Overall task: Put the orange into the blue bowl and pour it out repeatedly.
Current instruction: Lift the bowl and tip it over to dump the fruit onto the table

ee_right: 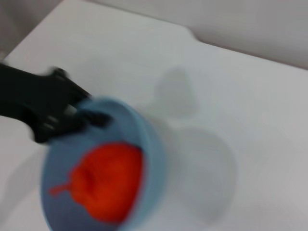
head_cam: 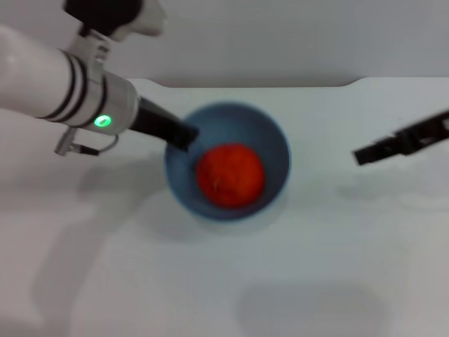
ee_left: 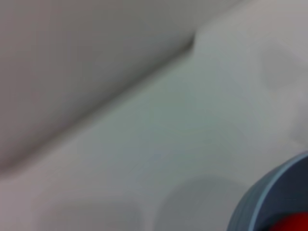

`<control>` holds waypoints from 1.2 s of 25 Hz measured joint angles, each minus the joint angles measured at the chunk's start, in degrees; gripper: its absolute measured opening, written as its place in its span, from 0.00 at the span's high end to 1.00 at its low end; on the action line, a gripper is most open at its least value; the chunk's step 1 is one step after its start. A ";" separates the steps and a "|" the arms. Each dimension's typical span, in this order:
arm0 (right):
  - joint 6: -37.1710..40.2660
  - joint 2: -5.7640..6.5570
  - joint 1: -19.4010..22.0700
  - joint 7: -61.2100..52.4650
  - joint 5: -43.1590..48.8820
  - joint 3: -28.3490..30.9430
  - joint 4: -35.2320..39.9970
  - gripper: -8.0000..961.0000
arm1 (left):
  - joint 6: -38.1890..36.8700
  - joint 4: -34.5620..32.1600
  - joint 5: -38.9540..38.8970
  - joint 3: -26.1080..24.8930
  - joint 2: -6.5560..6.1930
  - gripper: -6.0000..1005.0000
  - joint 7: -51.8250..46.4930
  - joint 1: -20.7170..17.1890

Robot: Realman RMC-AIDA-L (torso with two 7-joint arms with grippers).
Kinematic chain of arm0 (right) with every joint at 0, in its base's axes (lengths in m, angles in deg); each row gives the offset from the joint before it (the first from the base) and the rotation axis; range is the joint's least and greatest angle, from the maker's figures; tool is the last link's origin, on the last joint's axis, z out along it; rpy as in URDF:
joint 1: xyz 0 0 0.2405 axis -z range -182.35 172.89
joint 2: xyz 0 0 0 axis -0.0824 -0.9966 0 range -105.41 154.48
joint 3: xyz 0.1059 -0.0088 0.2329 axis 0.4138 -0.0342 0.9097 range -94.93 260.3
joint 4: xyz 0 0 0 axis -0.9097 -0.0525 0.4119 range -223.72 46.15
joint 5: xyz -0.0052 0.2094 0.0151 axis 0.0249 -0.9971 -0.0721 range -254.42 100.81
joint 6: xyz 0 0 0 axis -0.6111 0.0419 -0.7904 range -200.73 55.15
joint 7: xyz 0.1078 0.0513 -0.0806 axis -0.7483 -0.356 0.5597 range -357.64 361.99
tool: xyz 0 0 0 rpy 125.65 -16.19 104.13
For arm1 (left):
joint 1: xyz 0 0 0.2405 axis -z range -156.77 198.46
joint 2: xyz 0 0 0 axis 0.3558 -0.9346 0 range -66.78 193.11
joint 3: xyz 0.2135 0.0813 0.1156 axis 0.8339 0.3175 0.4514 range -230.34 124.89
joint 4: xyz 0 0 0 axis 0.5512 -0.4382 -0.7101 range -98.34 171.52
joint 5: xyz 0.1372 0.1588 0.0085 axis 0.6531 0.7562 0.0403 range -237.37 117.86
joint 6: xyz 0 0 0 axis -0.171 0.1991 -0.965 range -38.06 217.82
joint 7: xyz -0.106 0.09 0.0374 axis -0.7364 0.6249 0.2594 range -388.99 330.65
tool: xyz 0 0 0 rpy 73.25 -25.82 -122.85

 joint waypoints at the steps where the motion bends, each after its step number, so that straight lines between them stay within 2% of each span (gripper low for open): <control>1: 0.40 0.00 0.80 0.12 1.41 2.11 -0.44 0.48 | 2.26 -2.38 -0.11 0.69 0.04 1.00 1.29 -1.88; 5: 0.17 0.01 3.22 0.74 5.18 7.77 -3.06 0.48 | 16.03 -13.06 0.02 8.21 -0.04 1.00 9.60 -12.47; 8: -0.21 0.01 4.96 2.42 5.80 10.64 -5.82 0.48 | 26.32 -17.76 0.86 14.42 -0.08 1.00 16.71 -20.25; 12: -1.27 0.07 6.65 3.62 6.00 12.49 -8.96 0.48 | 45.09 -19.02 4.64 23.26 -0.03 1.00 23.03 -28.49; 15: -1.84 0.20 7.72 4.15 6.08 13.04 -10.45 0.48 | 59.09 -17.05 10.10 29.92 -0.04 1.00 27.23 -32.23; 16: -1.99 0.23 8.04 4.20 6.10 13.21 -10.72 0.48 | 62.79 -16.10 12.00 31.71 -0.01 1.00 28.58 -32.88; 17: -2.18 0.26 8.39 4.22 6.12 13.64 -10.80 0.48 | 70.72 -13.25 15.79 35.09 0.08 1.00 31.33 -33.64; 18: -2.18 0.26 8.39 4.22 6.12 13.64 -10.80 0.48 | 70.72 -13.25 15.79 35.09 0.08 1.00 31.33 -33.64; 22: -2.19 0.28 8.65 4.24 6.13 14.48 -10.85 0.48 | 84.86 -5.73 18.84 40.55 0.35 1.00 38.13 -33.22; 24: -2.14 0.29 8.70 4.25 6.14 14.55 -10.87 0.48 | 93.66 0.22 19.06 43.64 0.55 1.00 44.74 -31.90; 27: -2.06 0.28 8.72 4.25 6.14 14.56 -10.89 0.48 | 101.70 6.37 17.78 47.35 0.73 1.00 53.38 -30.06; 30: -2.02 0.27 8.72 4.25 6.14 14.56 -10.89 0.48 | 105.01 9.01 17.00 49.29 0.79 1.00 58.02 -28.92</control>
